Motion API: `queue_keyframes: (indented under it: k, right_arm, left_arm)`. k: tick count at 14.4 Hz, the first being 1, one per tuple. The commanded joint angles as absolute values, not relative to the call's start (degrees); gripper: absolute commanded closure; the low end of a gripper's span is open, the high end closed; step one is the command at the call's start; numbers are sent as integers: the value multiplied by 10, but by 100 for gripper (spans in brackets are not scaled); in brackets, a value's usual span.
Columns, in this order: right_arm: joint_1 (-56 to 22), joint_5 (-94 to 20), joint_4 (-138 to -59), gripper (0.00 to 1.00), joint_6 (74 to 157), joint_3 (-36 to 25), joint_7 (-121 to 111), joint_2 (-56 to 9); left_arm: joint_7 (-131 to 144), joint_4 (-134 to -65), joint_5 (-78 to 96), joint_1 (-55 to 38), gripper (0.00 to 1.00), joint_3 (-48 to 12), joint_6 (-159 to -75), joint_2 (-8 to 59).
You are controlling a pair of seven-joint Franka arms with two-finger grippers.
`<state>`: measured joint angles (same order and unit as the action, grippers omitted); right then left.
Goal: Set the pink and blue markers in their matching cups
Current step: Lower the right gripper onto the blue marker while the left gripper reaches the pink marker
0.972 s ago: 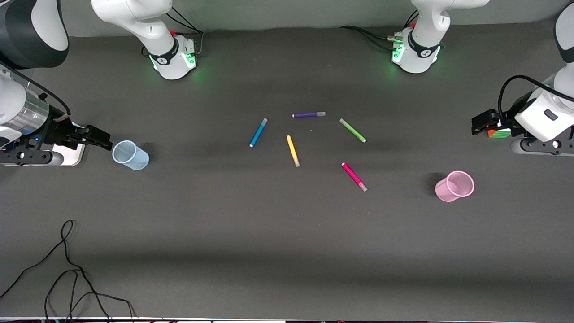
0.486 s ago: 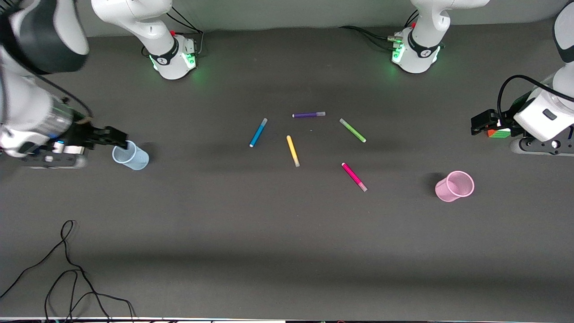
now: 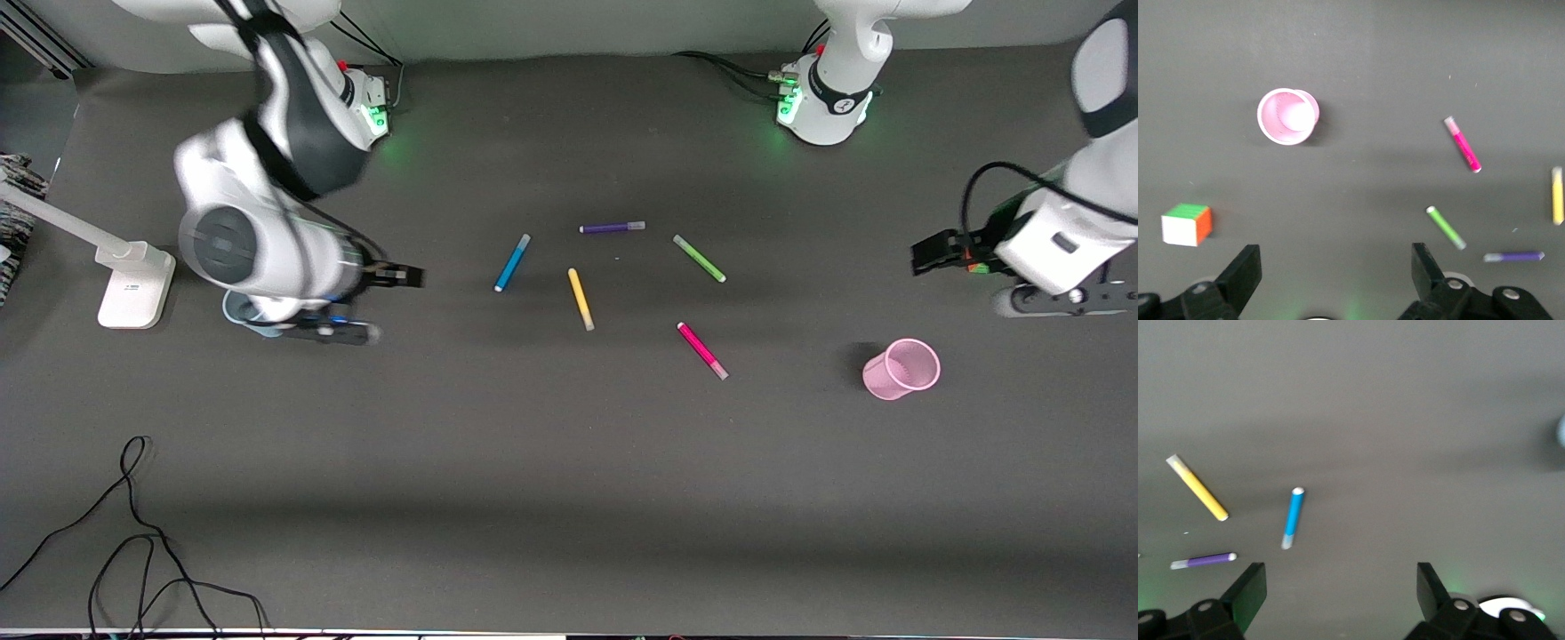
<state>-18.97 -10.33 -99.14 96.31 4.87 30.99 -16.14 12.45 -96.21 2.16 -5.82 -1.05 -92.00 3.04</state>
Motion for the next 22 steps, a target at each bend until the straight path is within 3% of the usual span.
queue_keyframes:
  k: [1, 6, 11, 15, 19, 22]
  right_arm:
    - [-225, -127, -1016, 0, 1013, 46, 352, -200]
    - [-282, -200, -1103, 0, 1170, 46, 402, -248]
    - [-302, -201, -1129, 1, 1246, 47, 422, -291]
    - [-308, -201, -1143, 14, 1281, 46, 422, -304]
    - [-310, -200, -1155, 43, 1308, 47, 421, -311]
    - [-312, -201, -1158, 59, 1319, 49, 421, -316]
  left_arm:
    - [247, -965, 25, -103, 0, -19, -945, 56]
    - [458, -1006, 28, -177, 0, -19, -1054, 86]
    - [616, -1032, 30, -208, 0, -22, -1105, 105]
    - [688, -1045, 30, -241, 0, -22, -1135, 134]
    - [688, -1120, 30, -262, 0, -23, -1235, 141]
    - [688, -1135, 27, -280, 0, -23, -1293, 191]
